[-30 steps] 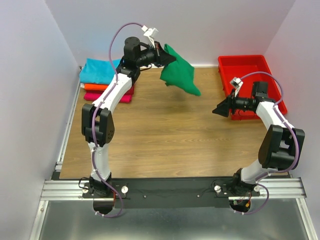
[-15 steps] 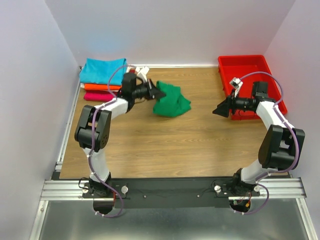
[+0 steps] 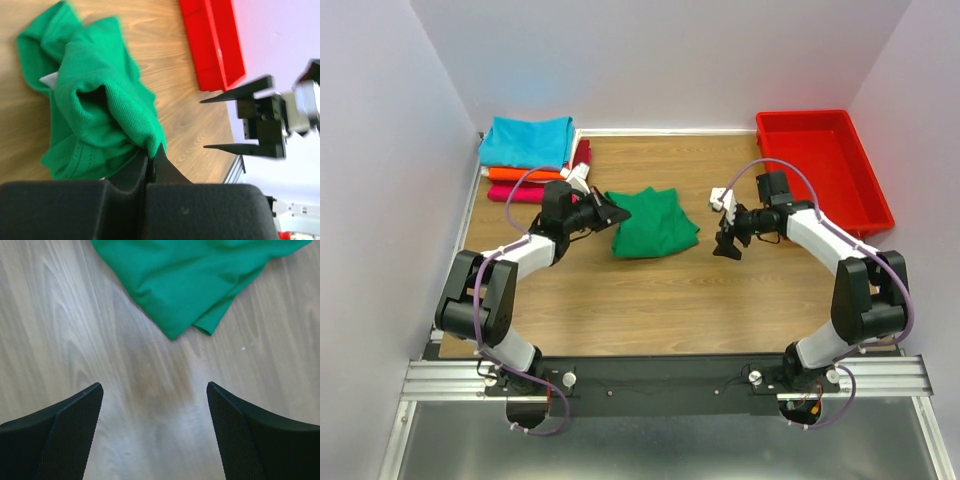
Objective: Fold and stack the t-shirts
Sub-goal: Neatly place the folded tshirt to the corner
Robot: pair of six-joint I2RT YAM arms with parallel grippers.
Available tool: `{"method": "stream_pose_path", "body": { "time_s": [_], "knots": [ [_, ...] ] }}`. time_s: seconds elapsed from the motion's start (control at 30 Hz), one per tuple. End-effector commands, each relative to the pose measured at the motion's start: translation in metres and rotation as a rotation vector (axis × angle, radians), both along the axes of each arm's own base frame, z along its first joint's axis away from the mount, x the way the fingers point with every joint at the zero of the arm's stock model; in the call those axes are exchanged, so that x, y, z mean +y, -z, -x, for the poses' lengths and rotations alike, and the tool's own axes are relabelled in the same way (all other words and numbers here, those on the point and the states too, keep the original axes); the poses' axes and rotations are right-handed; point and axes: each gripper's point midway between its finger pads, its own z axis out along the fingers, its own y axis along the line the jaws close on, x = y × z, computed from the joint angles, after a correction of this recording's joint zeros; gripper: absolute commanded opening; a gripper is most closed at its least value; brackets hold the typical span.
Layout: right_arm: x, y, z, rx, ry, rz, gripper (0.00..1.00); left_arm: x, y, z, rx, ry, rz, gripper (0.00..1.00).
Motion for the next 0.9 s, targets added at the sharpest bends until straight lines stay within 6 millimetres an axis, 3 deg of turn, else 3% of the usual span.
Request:
{"method": "stream_pose_path", "body": {
  "time_s": [0.0, 0.13, 0.17, 0.3, 0.53, 0.73, 0.83, 0.87],
  "knots": [
    [-0.01, 0.003, -0.022, -0.271, -0.151, 0.185, 0.91, 0.014, 0.014, -0.001, 0.033, -0.084, 0.009, 0.0],
    [0.01, 0.014, -0.011, -0.366, -0.331, 0.249, 0.96, 0.019, 0.03, 0.007, 0.061, -0.094, -0.002, 0.0],
    [0.022, 0.016, -0.007, -0.38, -0.377, 0.259, 0.96, 0.02, 0.031, 0.008, 0.062, -0.096, -0.001, 0.0],
    [0.038, 0.039, -0.014, -0.392, -0.417, 0.341, 0.96, 0.021, 0.039, 0.014, 0.08, -0.094, -0.002, 0.0],
    [0.06, 0.062, -0.031, -0.384, -0.438, 0.401, 0.94, 0.025, 0.053, 0.021, 0.105, -0.108, -0.012, 0.0],
    [0.073, 0.074, -0.041, -0.396, -0.465, 0.446, 0.85, 0.025, 0.061, 0.025, 0.125, -0.098, -0.003, 0.0],
    [0.077, 0.082, -0.044, -0.395, -0.476, 0.469, 0.74, 0.025, 0.062, 0.027, 0.126, -0.099, -0.004, 0.0],
    [0.078, 0.086, -0.043, -0.389, -0.487, 0.476, 0.65, 0.025, 0.062, 0.027, 0.127, -0.101, -0.005, 0.0]
  ]
}}
